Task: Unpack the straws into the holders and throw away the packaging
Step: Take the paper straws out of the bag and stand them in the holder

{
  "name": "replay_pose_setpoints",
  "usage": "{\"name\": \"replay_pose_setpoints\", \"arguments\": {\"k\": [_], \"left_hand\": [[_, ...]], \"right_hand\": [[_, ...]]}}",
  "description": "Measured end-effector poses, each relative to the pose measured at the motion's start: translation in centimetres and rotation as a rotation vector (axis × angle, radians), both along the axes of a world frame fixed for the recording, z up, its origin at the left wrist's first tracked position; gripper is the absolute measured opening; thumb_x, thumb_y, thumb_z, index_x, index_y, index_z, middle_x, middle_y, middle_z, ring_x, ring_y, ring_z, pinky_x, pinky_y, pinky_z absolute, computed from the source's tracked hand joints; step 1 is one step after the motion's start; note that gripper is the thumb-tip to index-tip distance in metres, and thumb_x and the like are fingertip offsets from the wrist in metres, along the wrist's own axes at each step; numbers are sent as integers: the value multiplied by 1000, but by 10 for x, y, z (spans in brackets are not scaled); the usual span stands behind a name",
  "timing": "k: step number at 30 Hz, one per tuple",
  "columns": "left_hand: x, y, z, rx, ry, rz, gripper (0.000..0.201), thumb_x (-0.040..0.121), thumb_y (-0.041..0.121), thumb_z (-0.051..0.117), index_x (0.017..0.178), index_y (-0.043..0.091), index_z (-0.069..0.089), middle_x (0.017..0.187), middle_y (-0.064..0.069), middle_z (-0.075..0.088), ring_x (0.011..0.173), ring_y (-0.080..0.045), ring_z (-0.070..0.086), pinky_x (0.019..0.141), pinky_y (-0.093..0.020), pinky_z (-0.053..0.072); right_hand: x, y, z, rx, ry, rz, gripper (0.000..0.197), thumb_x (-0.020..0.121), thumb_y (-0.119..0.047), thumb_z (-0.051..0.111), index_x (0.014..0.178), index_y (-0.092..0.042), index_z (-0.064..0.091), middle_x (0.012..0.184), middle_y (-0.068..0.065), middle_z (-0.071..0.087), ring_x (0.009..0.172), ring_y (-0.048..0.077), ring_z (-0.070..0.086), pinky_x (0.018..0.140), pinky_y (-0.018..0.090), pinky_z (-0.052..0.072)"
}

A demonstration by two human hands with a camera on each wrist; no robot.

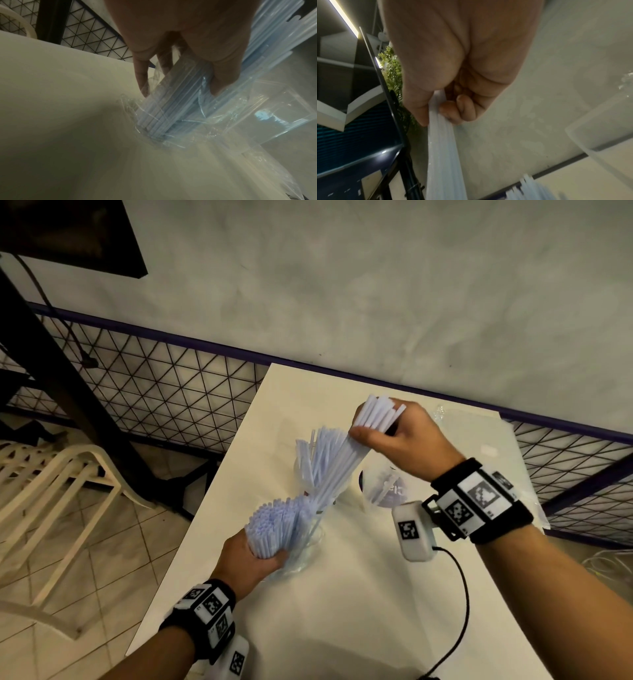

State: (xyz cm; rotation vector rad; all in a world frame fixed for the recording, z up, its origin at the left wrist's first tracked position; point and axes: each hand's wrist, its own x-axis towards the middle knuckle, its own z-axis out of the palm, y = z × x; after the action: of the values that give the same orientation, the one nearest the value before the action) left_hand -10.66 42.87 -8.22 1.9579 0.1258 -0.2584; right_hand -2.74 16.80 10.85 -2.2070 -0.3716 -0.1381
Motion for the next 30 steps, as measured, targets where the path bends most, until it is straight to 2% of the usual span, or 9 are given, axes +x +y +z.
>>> {"name": "replay_pose_setpoints", "arguments": {"k": [2,5,9,16,19,21,23,26,30], "left_hand": [[0,0,0,-5,-1,2,46,63,20,89,87,39,55,87,12,67,79,0,65,60,-8,47],[0,1,-2,-9,6,12,44,62,21,88,93,32,59,88,11,68,81,-5,67,63,-10,47],[0,0,-4,-26,10,18,48,63,20,88,101,25,60,91,13,68,85,-1,65,67,-11,48],[1,-1,-1,-26,-2,24,49,63,18,88,97,32,56,90,16,65,86,1,63,66,-8,45],[1,-1,-2,-32,10,31,49,63,18,88,102,26,58,91,15,65,84,1,63,65,-7,45],[0,-1,-2,-27,15,37,50,63,20,88,104,22,59,90,15,65,83,-1,63,65,-7,45],[0,-1,-3,-24,10,38,50,63,20,88,104,21,60,90,15,65,84,-4,64,65,-6,45],[1,-1,-2,-34,3,41,51,63,18,88,104,22,59,91,17,64,84,-4,64,67,-8,45],[1,-1,-2,-53,6,44,51,63,16,88,104,23,58,91,18,63,84,-2,63,69,-10,45]], "right_hand": [[6,-5,9,27,-17,-19,14,88,-19,74,91,-6,69,79,4,70,66,11,64,65,33,55],[15,-12,16,48,-6,-73,8,88,-16,74,86,-10,68,72,-5,67,58,0,59,60,21,51],[29,-18,15,72,-5,-163,10,88,-18,75,85,-12,68,68,-5,65,59,9,59,61,32,53],[42,-5,-20,-130,-8,-175,21,83,-28,79,86,-9,71,81,3,72,75,16,67,70,32,54],[45,3,-37,-185,107,-153,39,75,-38,85,103,-17,70,95,-7,70,71,-7,58,66,8,43],[45,5,-41,-196,103,-178,63,70,-43,87,124,-21,62,113,-9,62,78,-14,53,66,0,36],[43,8,-41,-158,69,-165,78,73,-46,84,139,-21,49,133,-7,53,104,-4,53,82,4,37],[39,16,-51,-325,57,-18,77,89,-54,63,152,-20,33,159,-1,32,146,16,29,117,33,26],[30,21,-79,-610,143,133,78,96,-64,42,157,-21,20,166,-3,15,153,16,5,123,46,12]]}}
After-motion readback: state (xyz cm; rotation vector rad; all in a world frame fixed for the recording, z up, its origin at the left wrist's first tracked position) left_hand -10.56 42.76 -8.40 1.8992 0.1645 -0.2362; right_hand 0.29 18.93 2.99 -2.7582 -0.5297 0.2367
